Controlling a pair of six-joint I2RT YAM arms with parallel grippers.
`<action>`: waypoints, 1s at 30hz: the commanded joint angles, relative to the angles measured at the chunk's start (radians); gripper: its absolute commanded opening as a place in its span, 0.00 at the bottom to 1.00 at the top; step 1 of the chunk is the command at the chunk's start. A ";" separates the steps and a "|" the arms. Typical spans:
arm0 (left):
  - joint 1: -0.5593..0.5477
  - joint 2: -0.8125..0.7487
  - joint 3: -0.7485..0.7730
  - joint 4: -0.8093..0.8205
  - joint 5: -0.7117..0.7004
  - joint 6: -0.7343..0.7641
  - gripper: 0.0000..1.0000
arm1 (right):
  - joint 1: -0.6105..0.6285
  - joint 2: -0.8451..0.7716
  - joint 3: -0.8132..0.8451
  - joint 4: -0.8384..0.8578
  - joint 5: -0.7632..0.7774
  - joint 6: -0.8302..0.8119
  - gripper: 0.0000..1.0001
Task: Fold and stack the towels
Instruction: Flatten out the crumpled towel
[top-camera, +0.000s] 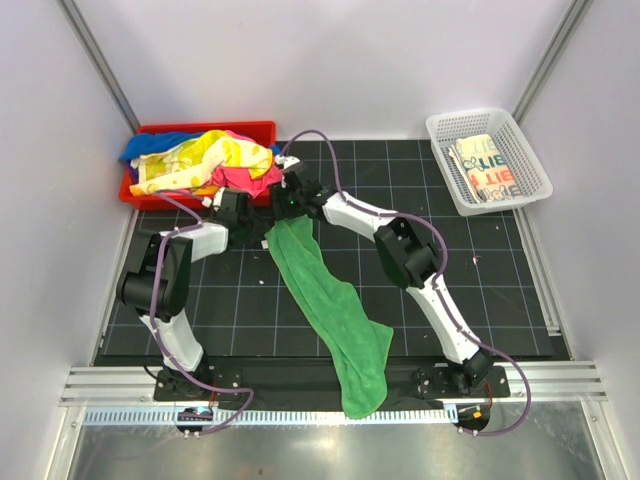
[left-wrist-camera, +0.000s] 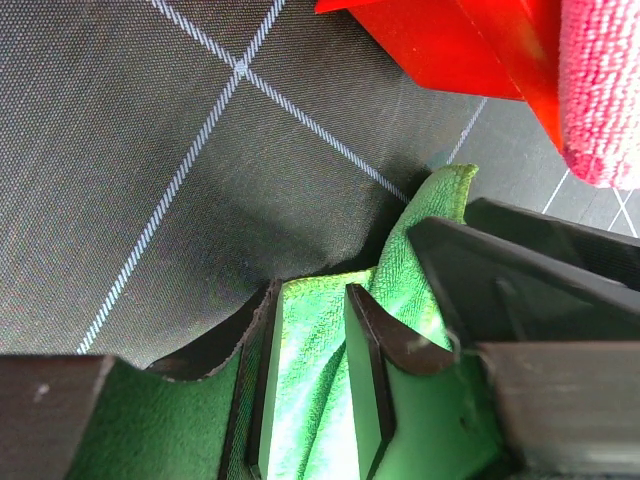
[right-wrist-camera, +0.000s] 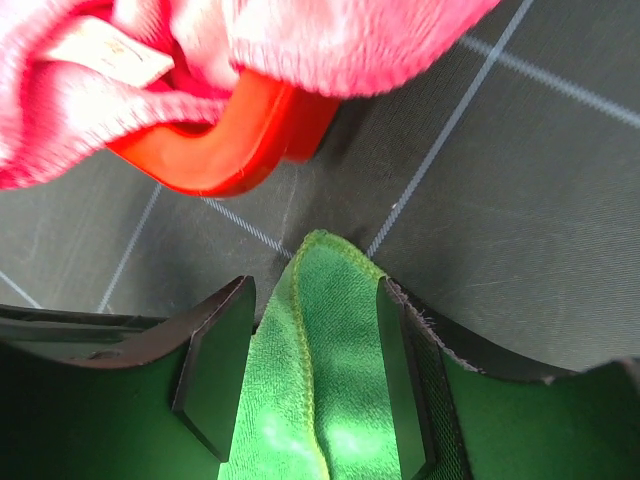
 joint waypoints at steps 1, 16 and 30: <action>-0.005 -0.007 -0.012 -0.025 -0.002 0.027 0.35 | 0.019 0.000 0.055 0.016 -0.005 0.014 0.58; -0.005 -0.039 -0.012 -0.059 0.015 0.090 0.39 | 0.027 -0.036 0.033 0.033 0.123 0.024 0.03; -0.030 -0.085 0.007 -0.137 0.010 0.153 0.49 | 0.016 -0.249 -0.119 -0.042 0.243 -0.088 0.01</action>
